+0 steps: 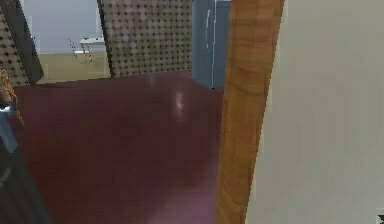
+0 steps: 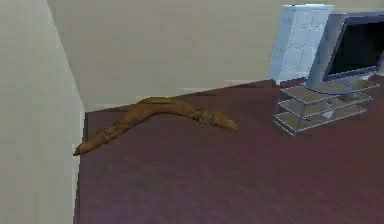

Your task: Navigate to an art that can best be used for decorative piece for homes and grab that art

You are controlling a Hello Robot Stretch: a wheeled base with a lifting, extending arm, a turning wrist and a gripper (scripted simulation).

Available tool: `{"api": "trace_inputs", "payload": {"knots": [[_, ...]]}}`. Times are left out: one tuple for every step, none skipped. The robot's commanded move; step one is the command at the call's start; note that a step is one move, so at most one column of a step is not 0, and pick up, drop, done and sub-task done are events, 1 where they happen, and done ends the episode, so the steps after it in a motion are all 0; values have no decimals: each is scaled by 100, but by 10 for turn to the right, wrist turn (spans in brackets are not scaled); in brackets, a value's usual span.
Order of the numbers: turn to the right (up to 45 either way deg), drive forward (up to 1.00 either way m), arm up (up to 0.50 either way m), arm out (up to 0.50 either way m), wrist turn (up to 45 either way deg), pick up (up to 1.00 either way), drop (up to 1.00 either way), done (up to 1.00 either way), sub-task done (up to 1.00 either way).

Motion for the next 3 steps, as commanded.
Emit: {"api": "trace_inputs", "payload": {"knots": [[-270,0,0,0,0,0,0,0,0],[0,100,0,0,0,0,0,0,0],[-30,0,0,0,0,0,0,0,0]]}}
